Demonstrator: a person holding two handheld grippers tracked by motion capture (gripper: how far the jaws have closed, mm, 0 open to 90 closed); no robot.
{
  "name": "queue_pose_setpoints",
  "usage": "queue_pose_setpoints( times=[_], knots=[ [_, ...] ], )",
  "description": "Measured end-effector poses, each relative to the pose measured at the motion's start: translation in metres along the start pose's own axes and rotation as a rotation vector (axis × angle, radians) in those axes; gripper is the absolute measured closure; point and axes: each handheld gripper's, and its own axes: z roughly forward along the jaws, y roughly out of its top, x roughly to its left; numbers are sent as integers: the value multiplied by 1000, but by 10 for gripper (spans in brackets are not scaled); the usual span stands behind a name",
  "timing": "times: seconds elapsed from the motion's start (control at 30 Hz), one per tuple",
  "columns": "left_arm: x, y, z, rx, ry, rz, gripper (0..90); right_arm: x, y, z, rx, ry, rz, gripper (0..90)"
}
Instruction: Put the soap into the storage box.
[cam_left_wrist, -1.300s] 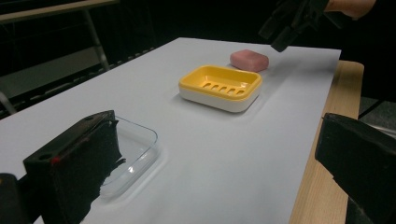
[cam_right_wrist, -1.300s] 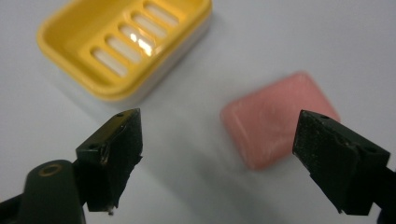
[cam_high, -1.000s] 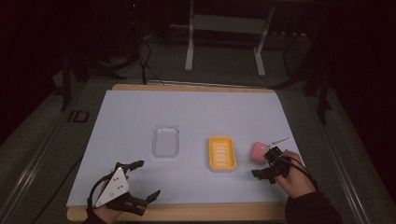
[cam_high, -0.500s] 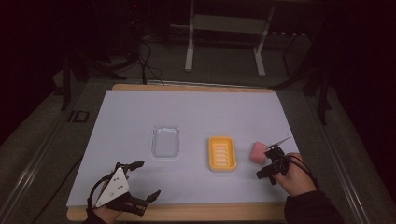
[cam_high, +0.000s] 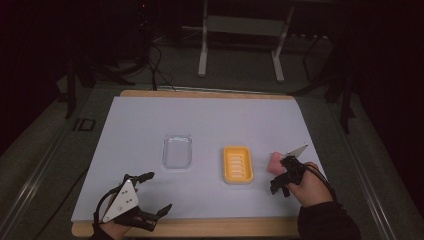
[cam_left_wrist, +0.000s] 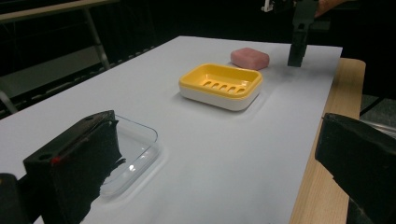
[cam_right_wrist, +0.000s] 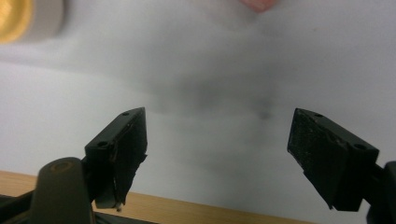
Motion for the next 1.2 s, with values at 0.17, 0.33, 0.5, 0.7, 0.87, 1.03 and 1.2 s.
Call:
queue_pose_setpoints(
  times=[0.17,0.33,0.5,0.7,0.87,1.03,1.2],
  knots=[
    [0,0,0,0,0,0,6,4,7,-3,5,41,40,133],
    [0,0,0,0,1,1,6,9,16,-9,-28,61,47,116],
    [0,0,0,0,0,0,6,11,24,-15,-48,59,64,115],
    [0,0,0,1,-1,0,6,9,39,-23,-80,45,100,115],
    [0,0,0,2,-2,0,6,6,53,-28,-104,35,135,120],
    [0,0,0,2,-2,0,6,5,64,-29,-131,4,178,153],
    [0,0,0,1,-2,1,6,4,72,-29,-179,-9,246,168]
  ],
)
